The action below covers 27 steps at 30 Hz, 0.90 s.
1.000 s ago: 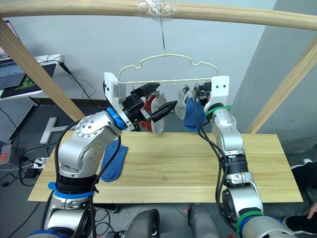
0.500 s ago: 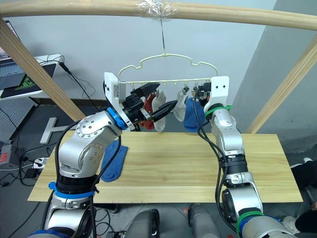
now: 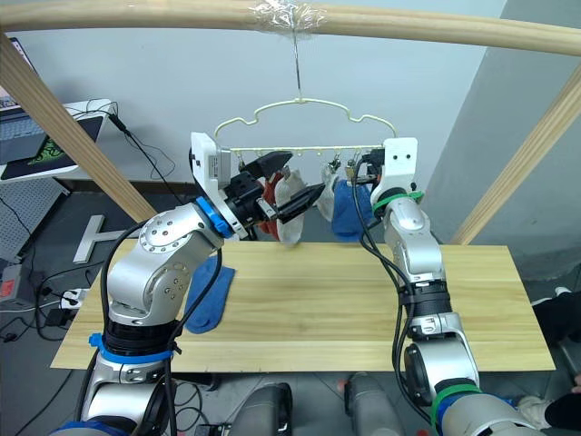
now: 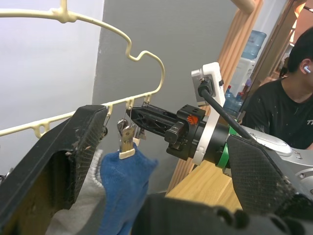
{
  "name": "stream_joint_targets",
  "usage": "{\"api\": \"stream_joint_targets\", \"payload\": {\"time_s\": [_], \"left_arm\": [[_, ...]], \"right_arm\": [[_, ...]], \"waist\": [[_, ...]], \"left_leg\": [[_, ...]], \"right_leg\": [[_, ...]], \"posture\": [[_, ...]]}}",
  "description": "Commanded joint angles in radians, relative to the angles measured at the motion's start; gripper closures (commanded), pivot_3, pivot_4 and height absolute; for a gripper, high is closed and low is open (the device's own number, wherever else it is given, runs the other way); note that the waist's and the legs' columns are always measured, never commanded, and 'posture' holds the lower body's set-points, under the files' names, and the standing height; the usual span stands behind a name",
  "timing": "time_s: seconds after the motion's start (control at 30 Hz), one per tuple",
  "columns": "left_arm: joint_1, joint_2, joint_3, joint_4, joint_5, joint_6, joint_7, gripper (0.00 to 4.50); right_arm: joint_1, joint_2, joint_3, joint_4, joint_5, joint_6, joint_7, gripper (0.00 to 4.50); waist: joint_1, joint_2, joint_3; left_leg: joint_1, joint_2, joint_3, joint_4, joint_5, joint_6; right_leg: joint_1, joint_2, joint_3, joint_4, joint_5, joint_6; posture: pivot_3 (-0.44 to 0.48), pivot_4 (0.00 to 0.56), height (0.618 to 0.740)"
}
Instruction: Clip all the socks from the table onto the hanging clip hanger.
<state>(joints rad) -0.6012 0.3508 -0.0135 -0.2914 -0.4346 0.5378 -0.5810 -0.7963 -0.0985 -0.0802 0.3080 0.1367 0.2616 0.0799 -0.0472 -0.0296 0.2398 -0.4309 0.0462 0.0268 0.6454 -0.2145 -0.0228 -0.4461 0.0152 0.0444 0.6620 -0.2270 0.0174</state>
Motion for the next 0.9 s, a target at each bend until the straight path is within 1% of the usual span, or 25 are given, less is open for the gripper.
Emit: {"api": "stream_joint_targets", "payload": {"time_s": [0.03,0.23,0.43,0.5,0.57,0.63,0.73,0.9], "left_arm": [[-0.006,-0.002,0.000,-0.060,-0.020,-0.002,-0.001,0.00],[0.004,-0.004,-0.002,-0.072,-0.025,0.003,0.000,0.00],[0.063,0.012,0.003,-0.079,-0.031,0.020,0.000,0.00],[0.169,0.038,0.010,-0.046,0.018,-0.005,0.011,0.00],[0.278,0.074,0.022,0.033,0.104,-0.057,0.048,0.00],[0.306,0.083,0.022,0.060,0.133,-0.083,0.063,0.00],[0.354,0.104,0.030,0.167,0.213,-0.142,0.106,0.00],[0.401,0.107,0.050,0.329,0.297,-0.249,0.168,0.00]], "right_arm": [[-0.020,-0.002,-0.011,-0.030,0.003,-0.020,-0.001,4.46],[-0.009,-0.028,0.000,-0.051,-0.011,-0.001,0.014,4.46],[0.001,-0.086,0.018,-0.075,-0.028,0.021,0.060,4.46],[0.004,-0.154,0.052,-0.104,-0.045,0.066,0.140,4.46],[0.009,-0.223,0.083,-0.143,-0.047,0.130,0.225,4.46],[0.011,-0.248,0.090,-0.158,-0.039,0.157,0.251,4.46],[0.009,-0.299,0.098,-0.193,-0.016,0.231,0.321,4.46],[-0.010,-0.374,0.104,-0.252,0.015,0.362,0.429,4.46]], "waist": [[0.000,0.000,0.000],[0.000,0.000,0.000],[0.000,0.000,0.000],[-0.002,0.001,0.000],[-0.005,0.001,-0.001],[-0.003,0.001,-0.001],[0.002,0.001,0.000],[0.004,0.001,0.000]], "left_leg": [[0.000,0.000,0.000,0.000,0.000,0.000],[0.000,0.000,0.000,0.000,0.000,0.000],[0.000,0.000,0.000,0.000,0.000,0.000],[0.000,0.000,0.000,0.000,0.000,0.000],[0.001,0.000,0.001,-0.001,0.000,0.000],[0.002,0.001,0.001,-0.001,0.000,0.000],[0.001,0.001,0.000,0.000,0.000,0.000],[0.002,0.000,0.002,0.001,0.001,0.001]], "right_leg": [[0.000,0.000,0.000,0.000,0.000,0.000],[0.000,0.000,0.000,0.000,0.000,0.000],[0.000,0.000,0.000,0.000,0.000,0.000],[0.000,0.000,0.000,0.000,0.000,0.000],[0.000,0.000,0.002,0.000,0.000,0.000],[0.000,0.000,0.001,0.001,0.000,0.000],[0.000,0.000,-0.001,0.001,0.000,0.000],[0.000,-0.002,0.001,0.001,0.000,-0.001]], "posture": [[0.007,0.232,0.740],[0.005,0.230,0.740],[-0.004,0.225,0.740],[-0.014,0.224,0.740],[-0.014,0.224,0.740],[-0.026,0.228,0.740],[-0.030,0.231,0.740],[-0.043,0.236,0.740]]}}
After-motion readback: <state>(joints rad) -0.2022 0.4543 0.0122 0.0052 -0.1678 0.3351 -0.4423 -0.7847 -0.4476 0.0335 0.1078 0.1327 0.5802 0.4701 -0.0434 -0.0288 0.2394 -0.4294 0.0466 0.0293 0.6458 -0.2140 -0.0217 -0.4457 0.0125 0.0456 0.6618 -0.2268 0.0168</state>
